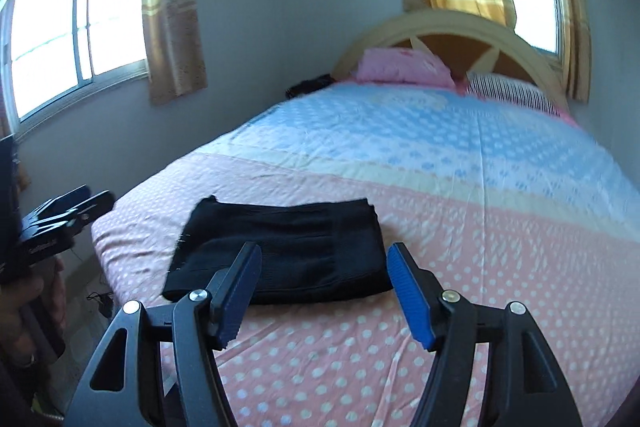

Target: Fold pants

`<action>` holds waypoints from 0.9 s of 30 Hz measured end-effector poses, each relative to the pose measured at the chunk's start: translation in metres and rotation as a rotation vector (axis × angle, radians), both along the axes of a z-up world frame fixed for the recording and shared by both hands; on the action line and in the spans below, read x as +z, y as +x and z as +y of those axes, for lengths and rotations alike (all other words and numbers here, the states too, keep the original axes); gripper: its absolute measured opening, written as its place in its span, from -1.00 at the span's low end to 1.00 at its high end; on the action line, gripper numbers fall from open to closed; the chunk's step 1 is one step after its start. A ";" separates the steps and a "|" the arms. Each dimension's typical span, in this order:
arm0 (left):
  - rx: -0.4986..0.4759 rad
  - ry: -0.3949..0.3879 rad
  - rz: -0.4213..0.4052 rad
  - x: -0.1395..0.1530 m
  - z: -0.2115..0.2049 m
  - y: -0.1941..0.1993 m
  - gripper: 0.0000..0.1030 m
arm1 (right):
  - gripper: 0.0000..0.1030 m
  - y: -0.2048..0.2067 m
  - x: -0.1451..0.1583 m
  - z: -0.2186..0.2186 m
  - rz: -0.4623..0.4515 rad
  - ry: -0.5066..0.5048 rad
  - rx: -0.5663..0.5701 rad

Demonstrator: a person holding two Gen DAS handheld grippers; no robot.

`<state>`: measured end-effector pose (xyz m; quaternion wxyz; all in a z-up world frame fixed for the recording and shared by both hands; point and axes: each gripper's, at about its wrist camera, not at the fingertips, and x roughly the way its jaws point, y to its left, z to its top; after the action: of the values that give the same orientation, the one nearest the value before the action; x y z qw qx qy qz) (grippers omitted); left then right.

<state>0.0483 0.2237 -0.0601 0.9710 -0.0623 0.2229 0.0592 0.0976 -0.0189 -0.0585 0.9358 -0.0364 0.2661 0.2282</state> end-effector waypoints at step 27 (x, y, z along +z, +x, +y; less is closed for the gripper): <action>-0.022 0.046 -0.040 0.015 -0.020 -0.010 1.00 | 0.45 -0.031 0.012 -0.008 -0.051 0.017 0.001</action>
<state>0.0388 0.2038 -0.0447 0.9771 -0.0386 0.2026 0.0524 0.0662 -0.0273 -0.0464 0.9424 -0.0342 0.2403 0.2300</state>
